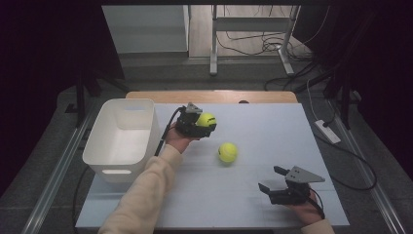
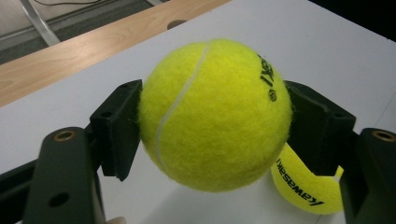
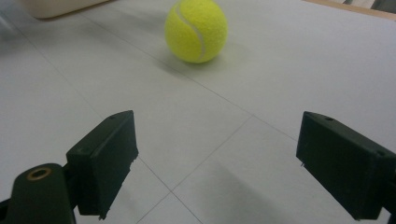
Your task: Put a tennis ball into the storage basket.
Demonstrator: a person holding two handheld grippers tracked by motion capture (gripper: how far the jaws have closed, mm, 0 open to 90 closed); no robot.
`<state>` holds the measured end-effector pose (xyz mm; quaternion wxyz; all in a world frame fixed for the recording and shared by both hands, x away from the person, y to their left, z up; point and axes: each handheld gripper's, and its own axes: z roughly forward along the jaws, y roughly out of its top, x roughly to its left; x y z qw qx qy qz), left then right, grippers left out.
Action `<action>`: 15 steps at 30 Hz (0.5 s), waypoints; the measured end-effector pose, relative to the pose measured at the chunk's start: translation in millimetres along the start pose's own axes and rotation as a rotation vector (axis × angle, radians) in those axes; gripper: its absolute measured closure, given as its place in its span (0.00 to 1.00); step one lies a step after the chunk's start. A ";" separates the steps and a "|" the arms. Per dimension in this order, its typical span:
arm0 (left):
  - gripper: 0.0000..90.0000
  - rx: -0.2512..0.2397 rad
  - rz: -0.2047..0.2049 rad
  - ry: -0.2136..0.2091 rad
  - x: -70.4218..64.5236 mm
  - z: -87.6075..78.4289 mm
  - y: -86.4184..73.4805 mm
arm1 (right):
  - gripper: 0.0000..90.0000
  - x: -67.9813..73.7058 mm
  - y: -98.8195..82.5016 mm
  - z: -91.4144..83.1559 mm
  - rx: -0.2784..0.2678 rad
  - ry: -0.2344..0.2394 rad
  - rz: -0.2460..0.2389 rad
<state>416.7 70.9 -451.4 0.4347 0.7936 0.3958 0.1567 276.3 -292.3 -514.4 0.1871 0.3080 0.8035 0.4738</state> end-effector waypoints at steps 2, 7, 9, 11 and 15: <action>0.30 -0.007 0.000 -0.001 -0.7 -1.2 0.0 | 0.14 0.2 0.1 -0.1 0.001 0.000 -0.001; 0.30 -0.020 0.004 -0.007 -4.3 -5.3 -0.2 | 0.14 0.0 0.1 -0.1 -0.002 0.000 0.002; 0.30 -0.024 0.009 -0.007 -5.0 -6.6 0.1 | 0.14 0.1 0.1 0.0 -0.001 0.000 0.001; 0.30 -0.030 0.009 -0.007 -5.9 -8.2 0.5 | 0.14 0.1 0.1 0.0 0.001 -0.002 -0.001; 0.30 -0.037 0.009 -0.010 -5.7 -11.0 1.3 | 0.14 -0.1 0.1 -0.1 -0.003 0.001 0.005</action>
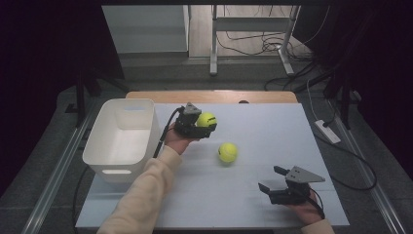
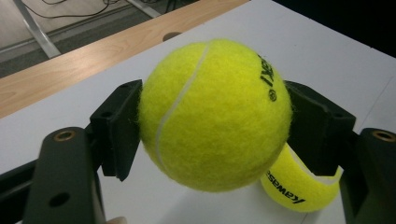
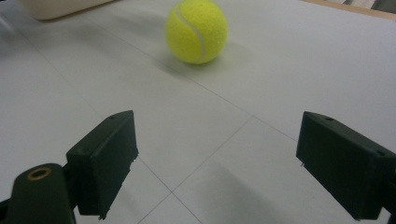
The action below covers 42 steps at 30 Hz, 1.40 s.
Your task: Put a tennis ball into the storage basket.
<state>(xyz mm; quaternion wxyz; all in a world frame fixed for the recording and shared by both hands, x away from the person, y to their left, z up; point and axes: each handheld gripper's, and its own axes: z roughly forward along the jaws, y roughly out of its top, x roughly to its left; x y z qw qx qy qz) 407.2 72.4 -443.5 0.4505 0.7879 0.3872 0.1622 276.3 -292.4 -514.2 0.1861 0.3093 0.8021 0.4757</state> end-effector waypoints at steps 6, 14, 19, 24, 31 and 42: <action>0.30 -0.013 0.001 0.002 -0.3 -5.9 0.9 | 0.14 -0.1 0.0 -0.2 -0.001 0.000 0.000; 0.30 -0.034 0.000 -0.006 -3.4 -13.8 -1.7 | 0.14 -0.1 0.1 -0.4 -0.001 -0.001 0.000; 0.30 -0.052 0.002 -0.002 -4.6 -20.4 -2.0 | 0.14 0.0 0.1 -0.2 -0.001 -0.002 -0.002; 0.30 -0.069 0.008 -0.001 -6.0 -27.6 -1.2 | 0.14 -0.1 0.2 -0.3 -0.002 -0.002 -0.001; 0.30 -0.097 0.011 -0.004 -8.1 -37.8 -0.2 | 0.14 -0.1 0.2 -0.5 -0.002 -0.004 0.000; 0.30 -0.127 0.012 -0.005 -8.9 -51.8 0.2 | 0.14 -0.2 0.3 -0.6 -0.003 -0.009 -0.003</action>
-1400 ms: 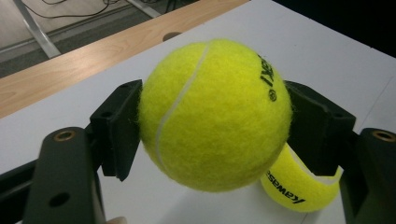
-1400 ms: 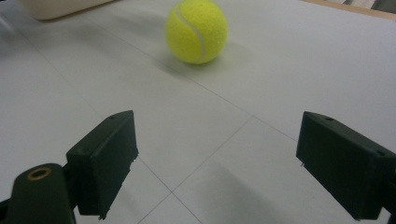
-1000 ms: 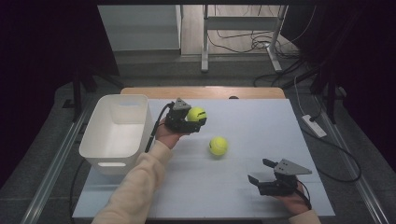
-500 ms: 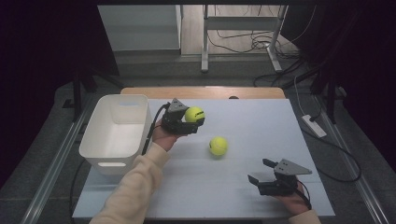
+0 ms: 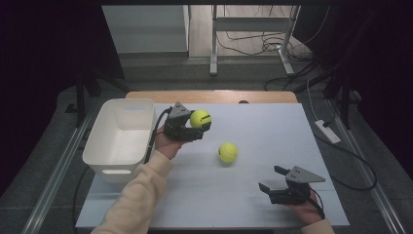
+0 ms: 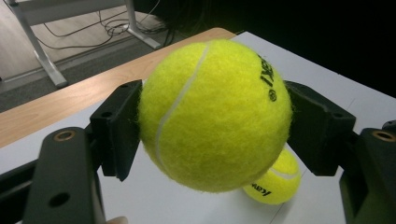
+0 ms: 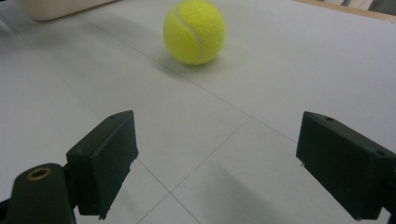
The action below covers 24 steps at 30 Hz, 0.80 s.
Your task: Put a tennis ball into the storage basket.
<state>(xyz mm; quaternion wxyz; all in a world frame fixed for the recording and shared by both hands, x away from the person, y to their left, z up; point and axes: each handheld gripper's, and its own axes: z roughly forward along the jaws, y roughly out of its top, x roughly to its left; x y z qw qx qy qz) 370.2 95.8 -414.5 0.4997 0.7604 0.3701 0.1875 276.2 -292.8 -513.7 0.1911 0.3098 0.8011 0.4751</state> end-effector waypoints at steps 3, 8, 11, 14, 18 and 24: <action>0.30 -0.004 0.000 0.001 0.2 -3.0 0.3 | 0.14 -0.1 0.1 0.0 -0.001 0.000 0.001; 0.30 -0.013 -0.002 0.006 0.9 -9.4 0.6 | 0.14 -0.1 0.1 0.0 -0.002 -0.001 0.001; 0.30 -0.018 -0.003 0.008 1.2 -12.0 0.8 | 0.14 -0.1 0.1 -0.1 -0.002 -0.002 0.001; 0.30 -0.023 -0.006 0.010 1.7 -15.4 1.0 | 0.14 -0.1 0.1 -0.1 -0.002 -0.002 0.001; 0.30 -0.033 -0.006 0.013 2.3 -20.6 1.9 | 0.14 -0.2 0.2 -0.1 -0.003 -0.004 0.002; 0.30 -0.043 -0.007 0.017 3.3 -27.8 3.4 | 0.14 0.0 0.2 0.2 -0.004 -0.001 0.002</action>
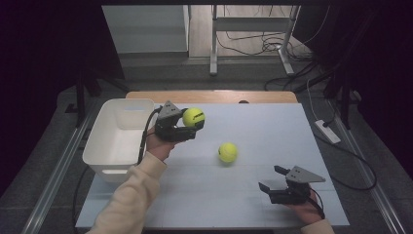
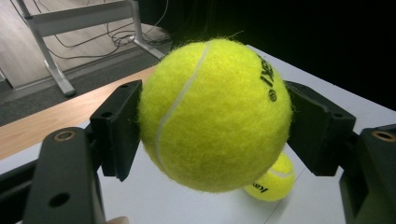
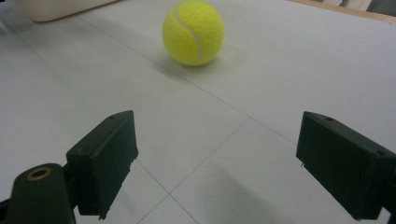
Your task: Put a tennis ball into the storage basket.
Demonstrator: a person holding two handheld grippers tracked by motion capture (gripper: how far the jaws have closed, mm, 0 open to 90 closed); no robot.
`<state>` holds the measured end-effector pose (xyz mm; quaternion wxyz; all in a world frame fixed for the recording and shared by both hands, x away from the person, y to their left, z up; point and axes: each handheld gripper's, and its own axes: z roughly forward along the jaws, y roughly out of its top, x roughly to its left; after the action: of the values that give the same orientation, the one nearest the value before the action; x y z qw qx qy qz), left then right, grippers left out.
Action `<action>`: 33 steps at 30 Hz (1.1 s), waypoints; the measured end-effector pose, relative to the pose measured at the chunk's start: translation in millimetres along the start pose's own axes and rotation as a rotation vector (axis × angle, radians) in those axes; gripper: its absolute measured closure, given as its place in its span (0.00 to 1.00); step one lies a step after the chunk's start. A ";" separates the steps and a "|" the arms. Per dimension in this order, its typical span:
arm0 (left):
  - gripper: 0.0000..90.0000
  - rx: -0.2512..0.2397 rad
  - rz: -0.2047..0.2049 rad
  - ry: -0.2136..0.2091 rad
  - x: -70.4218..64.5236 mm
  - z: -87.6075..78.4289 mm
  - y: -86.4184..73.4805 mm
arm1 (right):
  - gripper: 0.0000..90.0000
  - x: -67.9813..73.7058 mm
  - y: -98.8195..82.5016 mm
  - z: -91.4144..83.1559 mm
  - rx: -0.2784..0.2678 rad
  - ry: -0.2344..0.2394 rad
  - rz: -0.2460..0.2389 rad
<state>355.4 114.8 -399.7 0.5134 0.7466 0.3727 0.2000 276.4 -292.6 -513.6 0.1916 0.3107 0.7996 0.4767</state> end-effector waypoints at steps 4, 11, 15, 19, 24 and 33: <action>0.30 -0.004 -0.005 0.003 1.6 -3.6 0.8 | 0.14 -0.2 0.1 -0.1 0.002 -0.002 0.000; 0.30 -0.014 -0.009 0.010 5.0 -12.4 1.7 | 0.14 0.0 0.1 -0.2 0.000 -0.003 -0.001; 0.30 -0.019 -0.008 0.017 6.7 -18.5 2.1 | 0.14 -0.2 0.1 -0.4 0.001 -0.006 0.000; 0.30 -0.030 -0.017 0.019 8.3 -24.2 2.5 | 0.14 0.1 0.0 0.0 0.001 -0.004 -0.001; 0.30 -0.036 -0.015 0.024 9.1 -28.3 2.6 | 0.14 0.2 0.1 -0.1 0.000 -0.006 -0.002; 0.30 -0.046 -0.021 0.033 11.9 -34.6 3.1 | 0.14 0.1 0.1 -0.2 0.000 -0.005 -0.002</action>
<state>340.5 144.6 -384.3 0.5261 0.7274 0.3843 0.2154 276.2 -292.6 -513.5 0.1942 0.3111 0.7996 0.4756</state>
